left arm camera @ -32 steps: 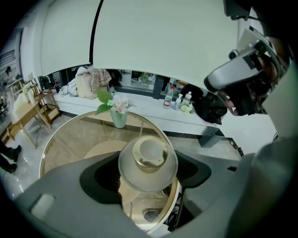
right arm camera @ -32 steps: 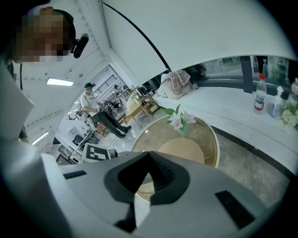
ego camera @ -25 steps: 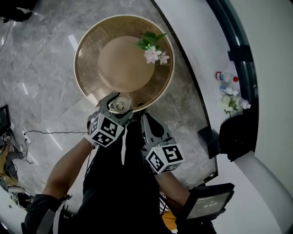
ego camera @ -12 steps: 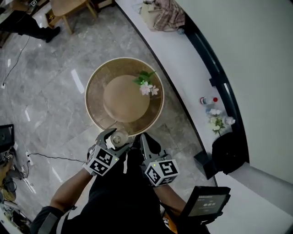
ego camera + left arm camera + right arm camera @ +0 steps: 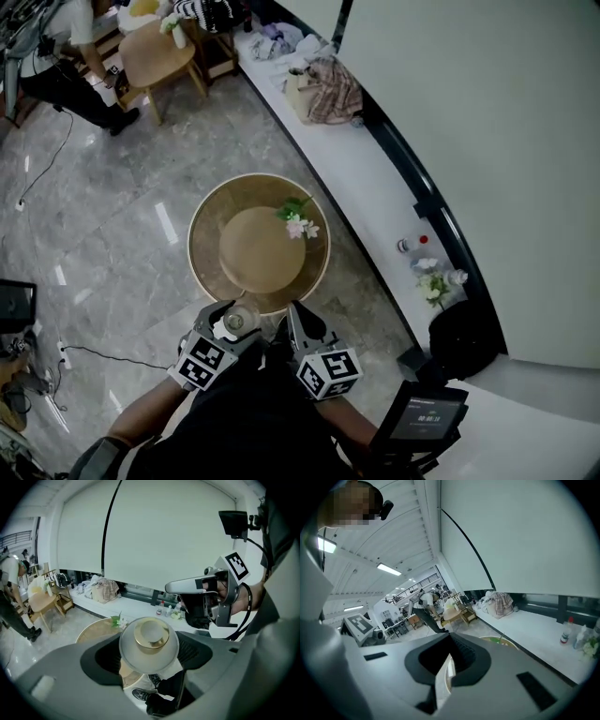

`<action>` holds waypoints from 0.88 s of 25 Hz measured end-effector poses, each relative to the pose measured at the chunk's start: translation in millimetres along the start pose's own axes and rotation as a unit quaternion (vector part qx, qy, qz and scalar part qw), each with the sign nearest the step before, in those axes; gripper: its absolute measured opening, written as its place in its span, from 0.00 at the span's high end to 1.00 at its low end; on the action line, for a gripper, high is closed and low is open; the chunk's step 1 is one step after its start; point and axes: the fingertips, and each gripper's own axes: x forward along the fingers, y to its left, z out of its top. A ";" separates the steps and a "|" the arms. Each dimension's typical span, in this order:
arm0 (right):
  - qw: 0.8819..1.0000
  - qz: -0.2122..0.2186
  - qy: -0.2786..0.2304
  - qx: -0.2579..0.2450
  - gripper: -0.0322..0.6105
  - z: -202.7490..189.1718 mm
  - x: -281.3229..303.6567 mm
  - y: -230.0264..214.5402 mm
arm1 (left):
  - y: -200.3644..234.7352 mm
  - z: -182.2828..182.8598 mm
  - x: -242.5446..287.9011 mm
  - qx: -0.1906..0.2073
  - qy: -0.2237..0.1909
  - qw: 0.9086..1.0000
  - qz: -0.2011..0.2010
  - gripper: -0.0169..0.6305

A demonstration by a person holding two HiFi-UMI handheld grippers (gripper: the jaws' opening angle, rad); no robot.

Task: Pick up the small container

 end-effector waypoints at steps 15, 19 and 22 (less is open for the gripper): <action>0.995 -0.016 -0.068 -0.065 0.95 53.1 -23.3 17.0 | -11.9 32.2 -35.9 0.005 -0.035 0.999 0.007 0.45; 0.994 -0.015 -0.075 -0.073 0.95 58.2 -26.9 19.3 | -10.1 39.4 -36.8 0.010 -0.040 0.999 0.007 0.45; 0.994 -0.015 -0.079 -0.076 0.95 60.0 -29.8 20.9 | -10.3 41.5 -36.7 0.012 -0.038 0.999 0.003 0.45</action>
